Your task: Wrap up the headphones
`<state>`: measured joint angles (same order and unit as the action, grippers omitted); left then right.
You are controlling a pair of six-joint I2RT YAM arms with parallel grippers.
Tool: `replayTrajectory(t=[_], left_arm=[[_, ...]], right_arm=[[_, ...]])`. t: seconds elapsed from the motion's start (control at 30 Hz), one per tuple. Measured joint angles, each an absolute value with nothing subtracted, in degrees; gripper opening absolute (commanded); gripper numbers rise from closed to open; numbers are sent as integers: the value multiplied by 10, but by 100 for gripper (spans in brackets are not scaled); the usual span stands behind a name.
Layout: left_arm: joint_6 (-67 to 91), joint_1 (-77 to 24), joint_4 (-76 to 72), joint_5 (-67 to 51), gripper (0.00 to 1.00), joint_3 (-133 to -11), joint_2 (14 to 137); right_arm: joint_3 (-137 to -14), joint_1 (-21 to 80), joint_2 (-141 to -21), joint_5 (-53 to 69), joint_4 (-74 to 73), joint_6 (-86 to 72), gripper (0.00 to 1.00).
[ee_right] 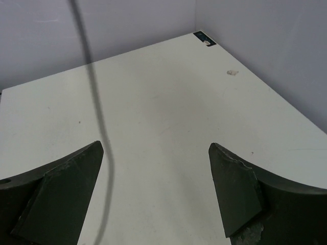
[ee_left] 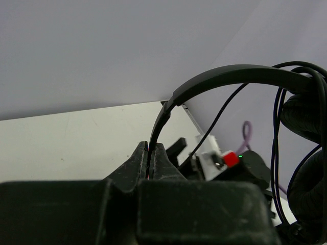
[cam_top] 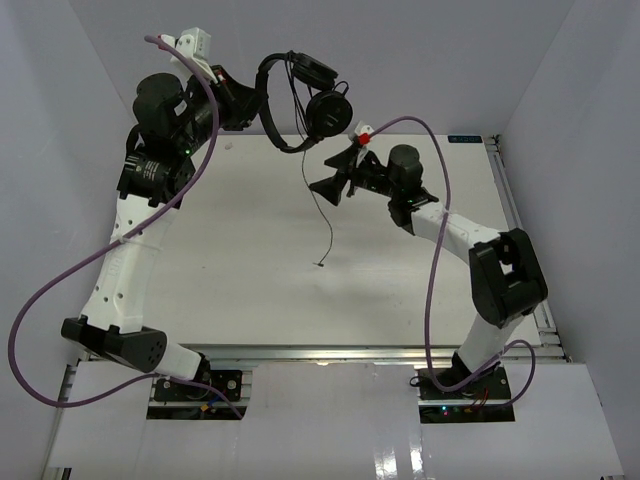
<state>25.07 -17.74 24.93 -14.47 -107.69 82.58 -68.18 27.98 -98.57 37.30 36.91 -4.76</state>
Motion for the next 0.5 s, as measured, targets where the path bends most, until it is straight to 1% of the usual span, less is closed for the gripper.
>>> replayTrajectory(t=[0.07, 0.1, 0.13, 0.23, 0.27, 0.33, 0.37, 0.4, 0.5], left_arm=[[255, -177, 249, -150, 0, -1074, 823], [257, -177, 249, -153, 0, -1073, 822], [259, -177, 248, -155, 0, -1071, 822], [261, -177, 248, -159, 0, -1063, 818], [261, -177, 249, -160, 0, -1060, 816], [261, -177, 249, -160, 0, -1055, 814], [261, -177, 249, -160, 0, -1054, 813], [261, -177, 249, -161, 0, -1054, 812], [261, -177, 248, -161, 0, -1054, 810]], right_arm=[[-712, 294, -1029, 353, 364, -53, 98], [-725, 300, -1048, 348, 361, -58, 94], [-738, 305, -1065, 353, 361, -70, 87], [-757, 315, -1097, 407, 396, -134, 72], [-758, 317, -1104, 430, 417, -159, 69], [-756, 322, -1120, 490, 502, -245, 63], [-754, 324, -1128, 516, 550, -290, 62], [-752, 327, -1135, 536, 590, -330, 64], [-725, 340, -1137, 564, 654, -392, 70]])
